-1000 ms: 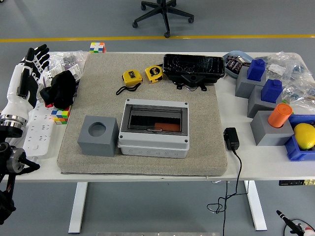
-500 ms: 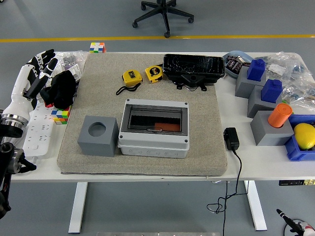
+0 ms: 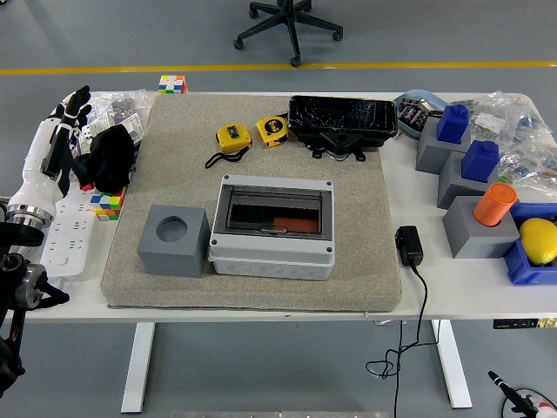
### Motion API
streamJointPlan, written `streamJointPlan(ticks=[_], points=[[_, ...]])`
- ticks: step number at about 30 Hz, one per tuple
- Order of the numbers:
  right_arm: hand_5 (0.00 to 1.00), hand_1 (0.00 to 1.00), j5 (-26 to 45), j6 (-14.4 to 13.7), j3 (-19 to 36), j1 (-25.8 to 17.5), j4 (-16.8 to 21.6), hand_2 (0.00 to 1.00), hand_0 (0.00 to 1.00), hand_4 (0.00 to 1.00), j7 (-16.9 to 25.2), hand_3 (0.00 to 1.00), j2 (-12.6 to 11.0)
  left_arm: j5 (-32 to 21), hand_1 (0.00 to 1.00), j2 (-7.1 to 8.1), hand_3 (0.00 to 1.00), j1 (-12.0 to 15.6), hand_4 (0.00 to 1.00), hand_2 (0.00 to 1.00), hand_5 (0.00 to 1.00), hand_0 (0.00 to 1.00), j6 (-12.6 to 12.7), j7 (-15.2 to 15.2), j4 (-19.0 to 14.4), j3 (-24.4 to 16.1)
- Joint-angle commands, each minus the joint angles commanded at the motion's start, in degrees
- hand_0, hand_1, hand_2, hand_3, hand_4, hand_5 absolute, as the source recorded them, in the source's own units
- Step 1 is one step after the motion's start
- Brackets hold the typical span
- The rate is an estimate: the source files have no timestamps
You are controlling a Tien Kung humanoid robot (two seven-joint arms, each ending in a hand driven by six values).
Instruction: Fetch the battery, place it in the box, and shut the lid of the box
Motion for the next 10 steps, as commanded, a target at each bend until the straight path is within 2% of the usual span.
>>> streamJointPlan(ticks=[10], points=[[0.998,0.860,-1.30,0.24,1.19,-0.13,0.00,0.834,0.883,0.998,-0.36,0.884,0.09,-0.07,0.998,-0.06,0.896,0.04,0.998,0.953,0.998,0.998,0.10,0.33,-0.26,0.71]])
